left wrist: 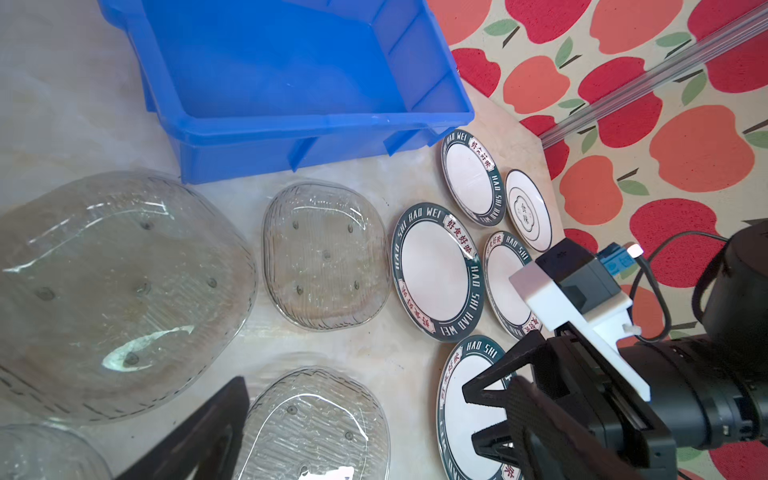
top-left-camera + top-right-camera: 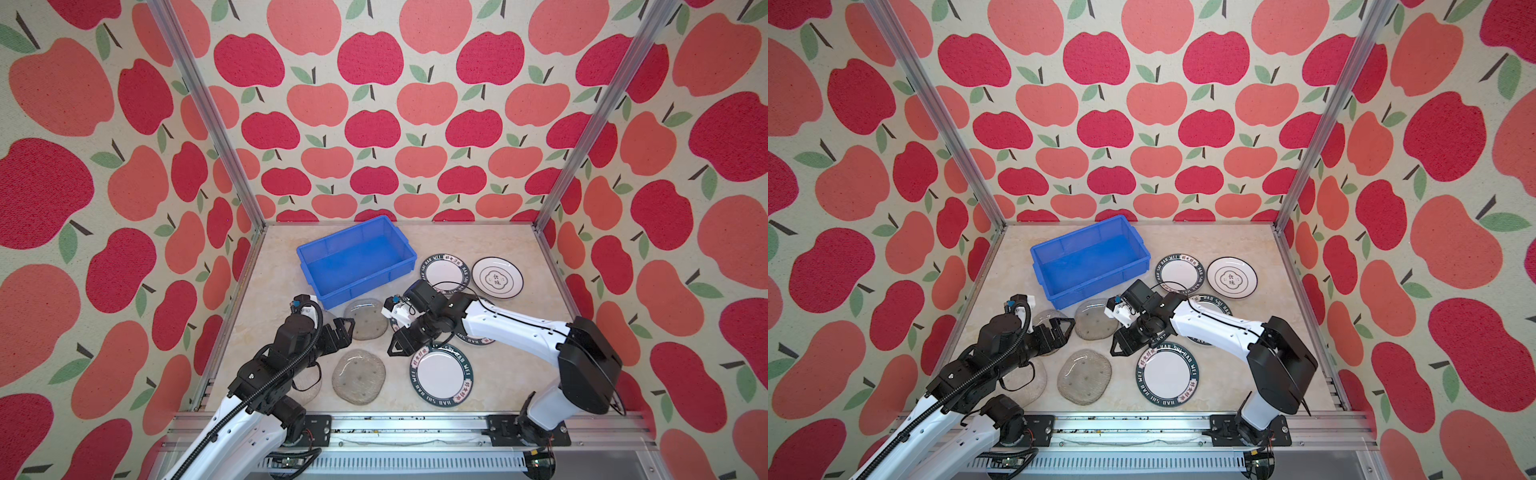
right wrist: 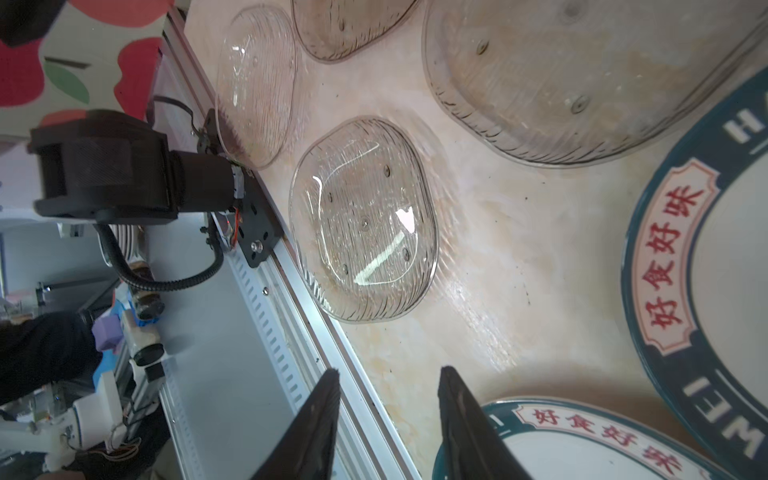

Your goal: Place the plates into the plastic bin on the countertop

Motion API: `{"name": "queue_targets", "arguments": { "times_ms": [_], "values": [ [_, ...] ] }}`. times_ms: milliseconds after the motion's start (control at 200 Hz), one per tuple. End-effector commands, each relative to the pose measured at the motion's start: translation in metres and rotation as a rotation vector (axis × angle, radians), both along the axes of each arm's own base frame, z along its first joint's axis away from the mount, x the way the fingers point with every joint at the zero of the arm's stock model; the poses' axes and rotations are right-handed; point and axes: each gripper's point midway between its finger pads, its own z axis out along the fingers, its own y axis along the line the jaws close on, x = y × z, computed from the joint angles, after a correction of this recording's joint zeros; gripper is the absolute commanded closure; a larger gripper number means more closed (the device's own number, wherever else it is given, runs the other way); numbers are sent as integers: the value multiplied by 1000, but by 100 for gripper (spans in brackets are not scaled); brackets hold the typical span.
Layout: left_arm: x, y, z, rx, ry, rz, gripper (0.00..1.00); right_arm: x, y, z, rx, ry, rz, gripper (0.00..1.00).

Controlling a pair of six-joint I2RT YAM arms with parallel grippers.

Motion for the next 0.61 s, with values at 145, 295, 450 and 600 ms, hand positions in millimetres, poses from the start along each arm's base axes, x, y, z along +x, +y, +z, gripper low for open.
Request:
{"name": "queue_targets", "arguments": {
  "times_ms": [145,295,450,600],
  "values": [
    [-2,6,-24,45,66,44,3,-18,15,-37,-41,143,52,63],
    [-1,8,-27,48,66,58,3,-15,19,-51,-75,147,73,62],
    [-2,13,-30,50,60,79,3,-16,25,-61,-90,172,90,62],
    [-5,19,-33,62,62,104,3,-14,26,-72,-123,189,84,62]
  ]
}}
